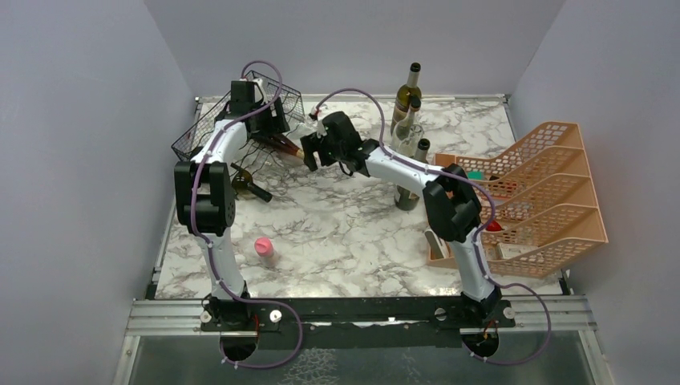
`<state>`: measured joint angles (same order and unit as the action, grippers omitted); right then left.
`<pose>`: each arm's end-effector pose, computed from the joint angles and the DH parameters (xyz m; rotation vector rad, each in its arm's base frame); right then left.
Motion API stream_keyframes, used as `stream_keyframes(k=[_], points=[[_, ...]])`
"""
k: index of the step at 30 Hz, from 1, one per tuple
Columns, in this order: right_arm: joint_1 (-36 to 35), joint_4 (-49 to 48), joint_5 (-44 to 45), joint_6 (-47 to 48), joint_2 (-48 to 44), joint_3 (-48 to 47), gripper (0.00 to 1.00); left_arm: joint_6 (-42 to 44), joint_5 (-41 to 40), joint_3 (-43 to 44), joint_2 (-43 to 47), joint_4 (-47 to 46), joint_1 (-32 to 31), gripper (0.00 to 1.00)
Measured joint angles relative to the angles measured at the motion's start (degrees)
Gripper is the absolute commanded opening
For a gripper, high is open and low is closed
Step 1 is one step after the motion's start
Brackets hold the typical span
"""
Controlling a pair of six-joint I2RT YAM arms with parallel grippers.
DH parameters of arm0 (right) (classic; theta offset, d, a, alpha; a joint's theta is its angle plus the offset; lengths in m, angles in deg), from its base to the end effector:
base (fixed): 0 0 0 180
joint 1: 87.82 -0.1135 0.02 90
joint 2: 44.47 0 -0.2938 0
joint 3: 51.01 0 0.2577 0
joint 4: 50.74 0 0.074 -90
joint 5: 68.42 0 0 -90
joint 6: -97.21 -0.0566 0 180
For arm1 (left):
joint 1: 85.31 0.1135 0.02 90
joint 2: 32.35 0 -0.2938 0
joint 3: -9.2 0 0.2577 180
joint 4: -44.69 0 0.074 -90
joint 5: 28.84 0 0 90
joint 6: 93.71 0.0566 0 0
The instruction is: Take the wine bottle off the wine rack
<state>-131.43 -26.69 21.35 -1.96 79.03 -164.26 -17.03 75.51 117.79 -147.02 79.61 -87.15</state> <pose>0.3935 0.3751 0.2390 -0.6590 2.1184 0.5250 0.4954 -0.0300 0.2687 -0.0984 2.2932 -0.4237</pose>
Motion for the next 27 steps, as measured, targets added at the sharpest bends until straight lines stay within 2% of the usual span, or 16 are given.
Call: stream_keyframes(k=[5, 12, 19, 27], points=[[2.84, -5.62, 0.61, 4.09, 7.76, -7.85, 0.84, -0.83, 0.26, -1.31, 0.02, 0.72, -0.15, 0.8], [4.24, -6.25, 2.8, 10.14, 19.19, -23.04, 0.88, -1.9, 2.45, -1.31, 0.11, 0.52, 0.48, 0.78], [4.7, -7.04, 3.39, 13.31, 22.53, -26.82, 0.88, -4.26, 6.58, -1.29, 0.11, 0.48, 3.39, 0.75], [5.49, -8.35, 2.51, 15.34, 29.59, -34.97, 0.84, -5.09, 9.11, -1.29, 0.11, 0.37, 3.58, 0.77]])
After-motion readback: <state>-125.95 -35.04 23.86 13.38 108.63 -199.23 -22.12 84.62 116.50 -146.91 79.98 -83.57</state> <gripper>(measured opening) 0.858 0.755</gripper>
